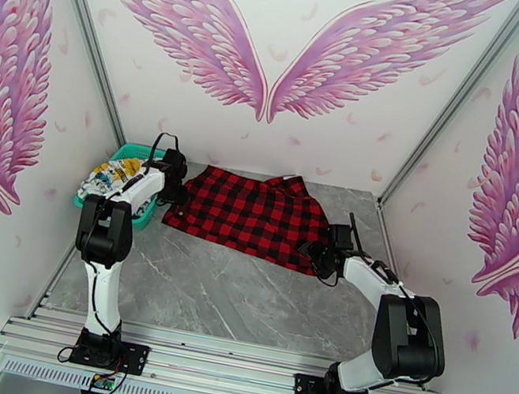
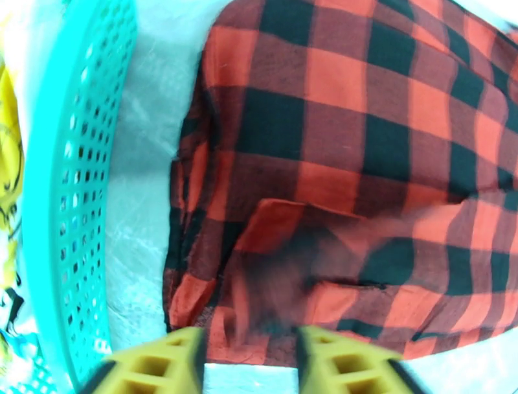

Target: Fold and stack the mixed laundry pile

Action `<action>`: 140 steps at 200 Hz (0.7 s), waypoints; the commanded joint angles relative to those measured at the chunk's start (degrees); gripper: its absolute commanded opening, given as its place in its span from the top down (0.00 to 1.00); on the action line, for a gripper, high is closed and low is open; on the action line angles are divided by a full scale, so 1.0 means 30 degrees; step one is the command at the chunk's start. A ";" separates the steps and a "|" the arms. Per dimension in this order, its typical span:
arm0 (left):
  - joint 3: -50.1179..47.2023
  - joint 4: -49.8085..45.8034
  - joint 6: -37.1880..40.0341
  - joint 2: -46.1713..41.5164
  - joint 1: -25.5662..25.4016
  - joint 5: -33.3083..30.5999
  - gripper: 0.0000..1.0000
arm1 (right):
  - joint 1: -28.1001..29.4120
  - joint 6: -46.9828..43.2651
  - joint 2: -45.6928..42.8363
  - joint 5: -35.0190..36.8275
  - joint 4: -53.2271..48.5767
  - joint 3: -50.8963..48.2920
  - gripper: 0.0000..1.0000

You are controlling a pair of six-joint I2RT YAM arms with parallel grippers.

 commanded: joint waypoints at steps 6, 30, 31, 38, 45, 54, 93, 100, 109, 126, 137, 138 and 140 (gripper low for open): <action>0.0827 -0.0883 -0.0220 -0.0046 -0.0176 -0.2151 0.41 | 0.0063 -0.1216 -0.0916 0.0084 -0.1186 0.1038 0.42; 0.0621 -0.0626 -0.0396 -0.1070 -0.0908 -0.1884 0.44 | 0.1196 -0.2339 -0.1055 -0.0426 -0.1343 0.2148 0.43; 0.0592 -0.0589 -0.0410 -0.1108 -0.0948 -0.1803 0.44 | 0.1249 -0.2359 -0.1017 -0.0425 -0.1353 0.2214 0.43; 0.0318 -0.0200 -0.0503 -0.1325 -0.1286 -0.1093 0.45 | 0.1755 -0.2612 -0.0768 -0.0392 -0.1313 0.2573 0.43; 0.0073 0.0297 -0.0598 -0.1401 -0.1609 -0.0113 0.46 | 0.2264 -0.2785 -0.0315 -0.0394 -0.1229 0.2998 0.44; -0.0184 0.1016 -0.0708 -0.1233 -0.1939 0.1239 0.48 | 0.2783 -0.2922 0.0449 -0.0568 -0.1028 0.3562 0.45; 0.0238 0.2650 -0.1227 0.1258 -0.2429 0.2889 0.53 | 0.3668 -0.3195 0.4641 -0.1244 -0.1020 0.6232 0.51; 0.0319 0.2799 -0.1259 0.1686 -0.2373 0.2906 0.54 | 0.3627 -0.3268 0.5246 -0.0957 -0.1408 0.6624 0.52; 0.0303 0.2916 -0.1353 0.2152 -0.2243 0.2750 0.54 | 0.3620 -0.3389 0.5890 -0.0480 -0.1808 0.6900 0.53; -0.0268 0.3231 -0.1636 0.2540 -0.1837 0.2364 0.56 | 0.3467 -0.3467 0.6382 0.0235 -0.2146 0.6728 0.53; -0.0945 0.3480 -0.1683 0.2467 -0.1515 0.2128 0.56 | 0.3269 -0.3479 0.6426 0.0678 -0.2280 0.6273 0.53; -0.0997 0.3515 -0.1684 0.2462 -0.1486 0.2107 0.56 | 0.3238 -0.3471 0.6415 0.0728 -0.2290 0.6225 0.53; -0.1131 0.3534 -0.1707 0.2437 -0.1405 0.2055 0.56 | 0.3200 -0.3480 0.6421 0.0839 -0.2349 0.6152 0.53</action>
